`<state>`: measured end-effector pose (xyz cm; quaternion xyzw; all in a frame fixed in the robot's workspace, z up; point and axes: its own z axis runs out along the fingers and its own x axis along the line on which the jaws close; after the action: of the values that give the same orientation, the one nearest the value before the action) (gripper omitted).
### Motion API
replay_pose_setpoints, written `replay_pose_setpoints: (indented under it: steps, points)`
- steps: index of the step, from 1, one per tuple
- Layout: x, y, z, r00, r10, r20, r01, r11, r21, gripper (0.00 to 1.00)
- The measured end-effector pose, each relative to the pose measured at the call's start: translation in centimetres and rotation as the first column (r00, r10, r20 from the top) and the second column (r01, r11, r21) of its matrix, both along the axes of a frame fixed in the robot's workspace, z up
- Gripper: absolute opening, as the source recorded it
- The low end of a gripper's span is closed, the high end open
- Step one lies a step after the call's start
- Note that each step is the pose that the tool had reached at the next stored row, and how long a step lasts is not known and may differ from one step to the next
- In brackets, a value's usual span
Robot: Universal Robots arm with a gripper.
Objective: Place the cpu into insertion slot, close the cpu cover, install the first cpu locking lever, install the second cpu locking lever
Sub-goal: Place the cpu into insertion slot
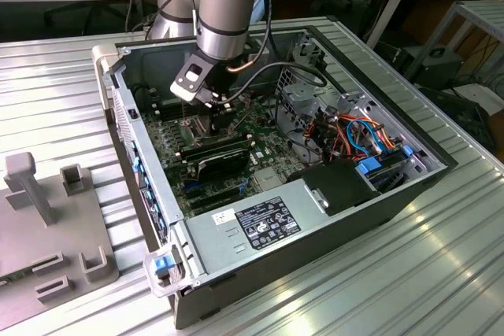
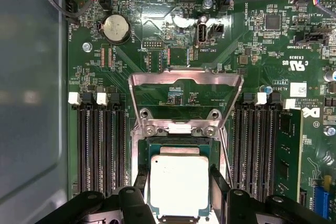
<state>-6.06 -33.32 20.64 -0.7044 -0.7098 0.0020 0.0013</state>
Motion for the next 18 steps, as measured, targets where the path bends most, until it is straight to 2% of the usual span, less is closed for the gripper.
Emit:
replay_pose_setpoints:
  steps: [10, 18]
  points:
    - [0.00, -0.01, -0.70, 1.0000, 0.000, -0.0005, 0.000, 1.0000, -0.0003, 0.55]
    - [0.00, -0.01, -0.72, 1.0000, 0.000, -0.0004, 0.000, 1.0000, 0.0000, 0.55]
